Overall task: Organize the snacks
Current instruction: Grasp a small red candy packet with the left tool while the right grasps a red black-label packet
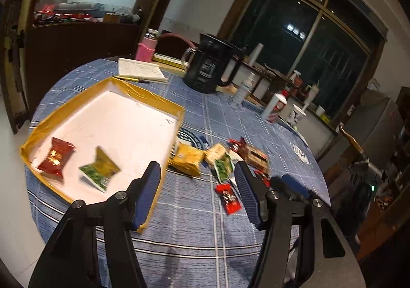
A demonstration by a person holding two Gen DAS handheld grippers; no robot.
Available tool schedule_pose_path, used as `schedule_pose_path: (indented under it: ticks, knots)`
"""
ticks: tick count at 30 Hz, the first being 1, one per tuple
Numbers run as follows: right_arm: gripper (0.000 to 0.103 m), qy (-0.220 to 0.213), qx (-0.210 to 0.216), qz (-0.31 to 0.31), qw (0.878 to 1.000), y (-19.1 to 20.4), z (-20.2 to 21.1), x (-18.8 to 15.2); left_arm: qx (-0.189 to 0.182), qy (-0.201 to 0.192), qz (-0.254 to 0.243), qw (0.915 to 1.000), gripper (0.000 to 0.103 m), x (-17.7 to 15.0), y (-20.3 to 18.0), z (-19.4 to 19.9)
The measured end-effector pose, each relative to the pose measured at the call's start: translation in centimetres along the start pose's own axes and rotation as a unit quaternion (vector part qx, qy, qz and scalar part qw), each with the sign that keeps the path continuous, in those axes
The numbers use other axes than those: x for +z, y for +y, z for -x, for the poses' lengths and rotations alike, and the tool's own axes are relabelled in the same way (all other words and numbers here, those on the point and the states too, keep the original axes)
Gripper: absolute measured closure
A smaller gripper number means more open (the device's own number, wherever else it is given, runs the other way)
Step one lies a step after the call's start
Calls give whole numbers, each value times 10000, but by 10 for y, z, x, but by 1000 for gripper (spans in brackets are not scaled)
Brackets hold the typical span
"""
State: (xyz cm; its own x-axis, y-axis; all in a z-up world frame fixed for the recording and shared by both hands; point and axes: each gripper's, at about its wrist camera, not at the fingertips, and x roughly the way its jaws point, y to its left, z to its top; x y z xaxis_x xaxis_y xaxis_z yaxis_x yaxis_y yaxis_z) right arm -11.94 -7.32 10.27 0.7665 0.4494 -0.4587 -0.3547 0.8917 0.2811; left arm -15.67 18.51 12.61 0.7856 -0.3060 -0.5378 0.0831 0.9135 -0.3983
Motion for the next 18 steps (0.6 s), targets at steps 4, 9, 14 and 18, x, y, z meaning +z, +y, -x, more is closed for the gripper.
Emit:
schedule_pose_path:
  ticks: [4, 9, 14, 18]
  knots:
    - [27, 32, -241, -212, 9995, -33, 2, 12, -35, 145, -121, 9998, 44, -5, -15, -10]
    - [27, 265, -635, -642, 9956, -86, 3, 20, -3, 247, -105, 9996, 44, -7, -19, -16]
    - [26, 567, -787, -1089, 9893, -131, -2, 12, -35, 311, -80, 9995, 31, -13, -19, -33]
    - [26, 941, -848, -996, 9869, -134, -28, 6, -183, 635, -158, 9977, 31, -22, -27, -54]
